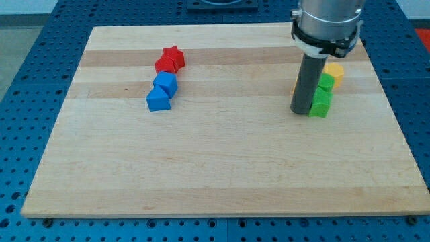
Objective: Push the blue triangle into the green blocks
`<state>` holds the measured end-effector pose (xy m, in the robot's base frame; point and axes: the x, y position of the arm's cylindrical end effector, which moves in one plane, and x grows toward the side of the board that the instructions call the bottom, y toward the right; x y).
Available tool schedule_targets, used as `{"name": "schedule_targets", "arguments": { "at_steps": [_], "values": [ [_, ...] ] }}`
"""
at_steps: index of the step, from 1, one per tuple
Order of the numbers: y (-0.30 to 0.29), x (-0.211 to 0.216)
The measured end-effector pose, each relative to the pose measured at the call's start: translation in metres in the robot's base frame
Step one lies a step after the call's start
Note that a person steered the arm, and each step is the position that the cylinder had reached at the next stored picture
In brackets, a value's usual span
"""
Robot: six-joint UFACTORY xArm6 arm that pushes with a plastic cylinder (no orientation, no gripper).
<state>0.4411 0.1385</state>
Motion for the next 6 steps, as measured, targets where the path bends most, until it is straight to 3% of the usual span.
{"name": "schedule_targets", "arguments": {
  "at_steps": [2,3,6],
  "values": [
    [0.011,0.0],
    [-0.036,0.005],
    [-0.251,0.028]
  ]
}}
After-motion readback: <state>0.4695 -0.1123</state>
